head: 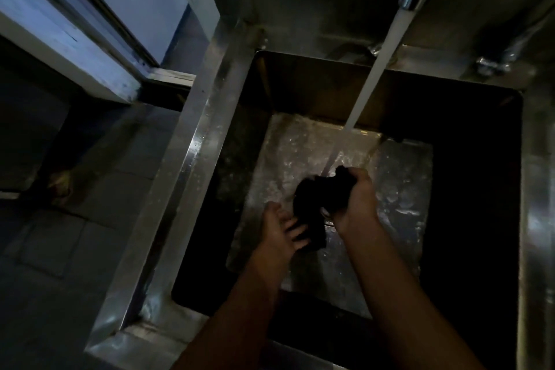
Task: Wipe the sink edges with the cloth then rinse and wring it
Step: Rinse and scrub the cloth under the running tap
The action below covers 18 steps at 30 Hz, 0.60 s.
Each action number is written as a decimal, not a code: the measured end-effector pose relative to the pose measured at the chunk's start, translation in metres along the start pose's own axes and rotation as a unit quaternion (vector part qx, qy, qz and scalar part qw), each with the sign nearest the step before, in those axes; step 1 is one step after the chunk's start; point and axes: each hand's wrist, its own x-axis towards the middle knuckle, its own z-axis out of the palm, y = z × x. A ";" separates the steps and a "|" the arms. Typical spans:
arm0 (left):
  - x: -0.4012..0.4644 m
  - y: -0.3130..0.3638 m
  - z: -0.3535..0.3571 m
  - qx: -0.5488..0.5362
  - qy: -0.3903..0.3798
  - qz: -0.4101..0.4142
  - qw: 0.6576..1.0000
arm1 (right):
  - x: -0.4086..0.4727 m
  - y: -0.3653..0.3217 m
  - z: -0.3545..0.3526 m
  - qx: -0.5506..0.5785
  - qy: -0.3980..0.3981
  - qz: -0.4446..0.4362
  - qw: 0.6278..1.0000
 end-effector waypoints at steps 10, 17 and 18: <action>-0.036 0.038 0.080 0.001 -0.131 -0.029 0.991 | -0.009 -0.019 -0.024 -0.196 0.102 -0.166 0.961; -0.046 0.030 0.054 0.073 -0.144 0.028 0.987 | -0.037 0.026 0.003 -0.496 0.068 -0.371 0.782; -0.048 0.032 0.043 0.071 -0.131 0.064 0.987 | -0.042 0.041 0.003 -0.503 0.089 -0.407 0.757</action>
